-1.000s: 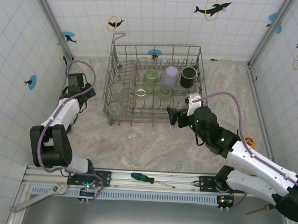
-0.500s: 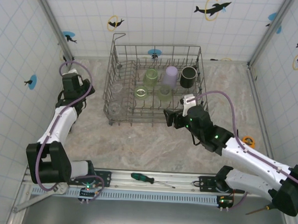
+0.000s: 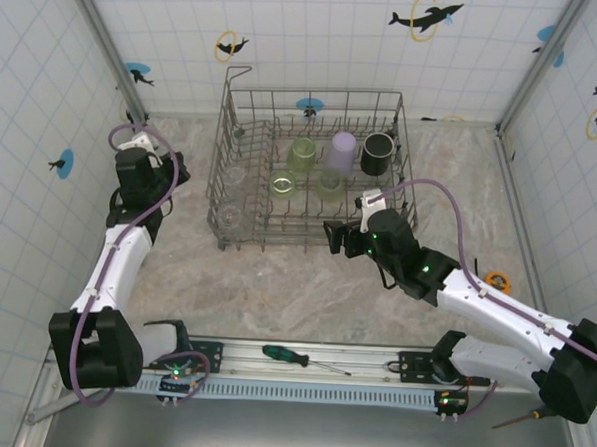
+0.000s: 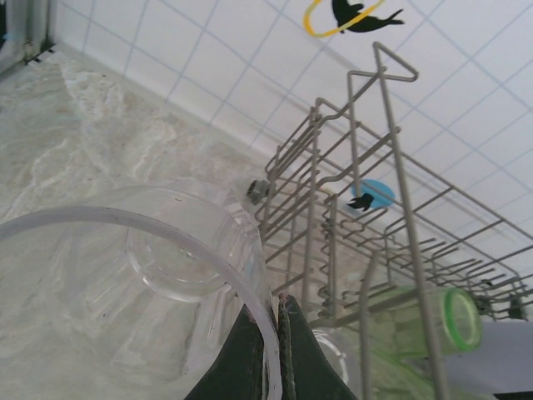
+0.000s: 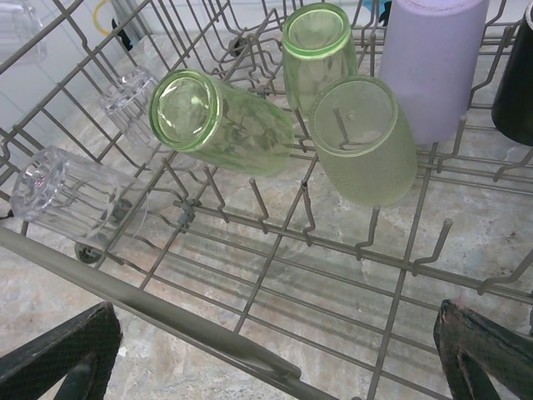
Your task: Load the cups into the dish rack
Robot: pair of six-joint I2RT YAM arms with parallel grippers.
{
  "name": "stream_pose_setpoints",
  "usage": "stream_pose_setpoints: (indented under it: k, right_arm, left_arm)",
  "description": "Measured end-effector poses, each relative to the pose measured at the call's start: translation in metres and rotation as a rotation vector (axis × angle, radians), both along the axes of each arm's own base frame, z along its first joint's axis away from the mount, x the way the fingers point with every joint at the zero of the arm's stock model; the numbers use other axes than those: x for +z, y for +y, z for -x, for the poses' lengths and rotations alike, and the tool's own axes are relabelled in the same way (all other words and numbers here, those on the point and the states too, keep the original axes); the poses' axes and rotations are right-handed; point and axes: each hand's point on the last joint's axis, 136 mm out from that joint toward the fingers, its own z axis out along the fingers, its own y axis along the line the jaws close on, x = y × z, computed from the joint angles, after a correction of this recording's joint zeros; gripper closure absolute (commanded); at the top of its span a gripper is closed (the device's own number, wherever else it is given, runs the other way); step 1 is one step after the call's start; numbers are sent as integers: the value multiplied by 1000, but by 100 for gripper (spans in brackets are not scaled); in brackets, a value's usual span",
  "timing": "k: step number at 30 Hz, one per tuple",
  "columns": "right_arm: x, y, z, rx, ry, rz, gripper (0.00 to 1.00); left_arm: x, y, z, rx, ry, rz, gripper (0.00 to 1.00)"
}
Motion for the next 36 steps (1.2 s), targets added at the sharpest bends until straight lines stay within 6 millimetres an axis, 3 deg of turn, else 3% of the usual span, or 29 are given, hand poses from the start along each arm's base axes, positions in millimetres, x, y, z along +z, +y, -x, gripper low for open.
stream_pose_setpoints:
  k: [9,14,20,36]
  right_arm:
    - [-8,5,0,14,23,4,0]
    - [1,13,-2,29,16,-57,0]
    - [-6,25,-6,57,70,-97,0]
    - [56,62,-39,133,64,-362,0]
  left_arm:
    - [57,-18,12,-80,-186,84,100]
    - [72,-30,14,-146,-233,143,100]
    - [89,-48,18,-234,-291,188,100]
    - [92,-134,37,-541,-307,231,100]
